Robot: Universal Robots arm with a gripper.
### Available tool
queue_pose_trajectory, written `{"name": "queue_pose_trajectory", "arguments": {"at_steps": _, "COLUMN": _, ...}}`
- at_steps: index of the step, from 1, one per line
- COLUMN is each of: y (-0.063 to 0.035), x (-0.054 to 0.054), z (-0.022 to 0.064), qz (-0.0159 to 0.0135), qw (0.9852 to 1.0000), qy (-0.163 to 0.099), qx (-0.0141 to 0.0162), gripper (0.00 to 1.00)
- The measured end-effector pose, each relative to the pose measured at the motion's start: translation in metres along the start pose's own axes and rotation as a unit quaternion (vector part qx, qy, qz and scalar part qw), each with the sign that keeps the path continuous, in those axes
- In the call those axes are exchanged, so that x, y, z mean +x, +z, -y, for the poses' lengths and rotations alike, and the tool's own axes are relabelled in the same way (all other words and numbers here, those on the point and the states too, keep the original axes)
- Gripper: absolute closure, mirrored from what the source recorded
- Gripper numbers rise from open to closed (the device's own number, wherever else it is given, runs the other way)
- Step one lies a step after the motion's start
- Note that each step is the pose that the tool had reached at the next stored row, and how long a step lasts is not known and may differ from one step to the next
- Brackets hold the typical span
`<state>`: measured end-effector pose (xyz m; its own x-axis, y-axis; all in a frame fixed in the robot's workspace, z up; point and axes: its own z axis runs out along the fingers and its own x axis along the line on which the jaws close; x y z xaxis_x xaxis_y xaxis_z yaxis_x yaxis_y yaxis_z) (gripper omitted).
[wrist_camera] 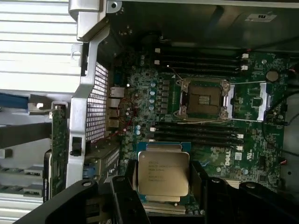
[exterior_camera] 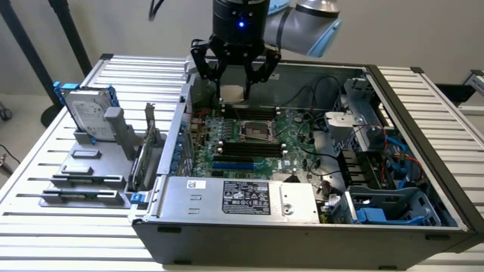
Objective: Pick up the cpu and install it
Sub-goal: 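Pick up the cpu and move it towards the insertion slot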
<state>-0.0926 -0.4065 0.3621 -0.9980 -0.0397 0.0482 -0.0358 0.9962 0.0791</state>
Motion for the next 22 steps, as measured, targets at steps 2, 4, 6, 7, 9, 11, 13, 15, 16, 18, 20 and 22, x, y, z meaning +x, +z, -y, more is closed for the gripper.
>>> {"name": "queue_pose_trajectory", "arguments": {"at_steps": 2, "y": 0.0035, "x": -0.007, "z": -0.0015, "qz": -0.0002, "qw": 1.0, "qy": 0.0, "qx": -0.0001, "gripper": 0.45}}
{"name": "queue_pose_trajectory", "arguments": {"at_steps": 4, "y": 0.007, "x": -0.013, "z": -0.0029, "qz": -0.0005, "qw": 1.0, "qy": 0.0, "qx": -0.0001, "gripper": 0.45}}
{"name": "queue_pose_trajectory", "arguments": {"at_steps": 6, "y": 0.0105, "x": -0.018, "z": -0.0046, "qz": -0.0009, "qw": 1.0, "qy": 0.001, "qx": -0.0001, "gripper": 0.45}}
{"name": "queue_pose_trajectory", "arguments": {"at_steps": 7, "y": 0.0124, "x": -0.02, "z": -0.0054, "qz": -0.001, "qw": 1.0, "qy": 0.001, "qx": -0.0001, "gripper": 0.45}}
{"name": "queue_pose_trajectory", "arguments": {"at_steps": 9, "y": 0.0159, "x": -0.024, "z": -0.0069, "qz": -0.0014, "qw": 1.0, "qy": 0.002, "qx": -0.0002, "gripper": 0.45}}
{"name": "queue_pose_trajectory", "arguments": {"at_steps": 11, "y": 0.0195, "x": -0.027, "z": -0.0083, "qz": -0.0017, "qw": 1.0, "qy": 0.003, "qx": -0.0003, "gripper": 0.45}}
{"name": "queue_pose_trajectory", "arguments": {"at_steps": 13, "y": 0.0232, "x": -0.03, "z": -0.0104, "qz": -0.002, "qw": 1.0, "qy": 0.003, "qx": -0.0003, "gripper": 0.45}}
{"name": "queue_pose_trajectory", "arguments": {"at_steps": 15, "y": 0.027, "x": -0.032, "z": -0.0136, "qz": -0.0022, "qw": 1.0, "qy": 0.004, "qx": -0.0002, "gripper": 0.45}}
{"name": "queue_pose_trajectory", "arguments": {"at_steps": 16, "y": 0.029, "x": -0.033, "z": -0.0155, "qz": -0.0023, "qw": 1.0, "qy": 0.004, "qx": -0.0003, "gripper": 0.45}}
{"name": "queue_pose_trajectory", "arguments": {"at_steps": 18, "y": 0.0328, "x": -0.034, "z": -0.0197, "qz": -0.0024, "qw": 1.0, "qy": 0.004, "qx": -0.0003, "gripper": 0.45}}
{"name": "queue_pose_trajectory", "arguments": {"at_steps": 20, "y": 0.0368, "x": -0.036, "z": -0.0238, "qz": -0.0025, "qw": 1.0, "qy": 0.004, "qx": -0.0003, "gripper": 0.45}}
{"name": "queue_pose_trajectory", "arguments": {"at_steps": 22, "y": 0.0404, "x": -0.038, "z": -0.0268, "qz": -0.0026, "qw": 1.0, "qy": 0.004, "qx": -0.0003, "gripper": 0.45}}
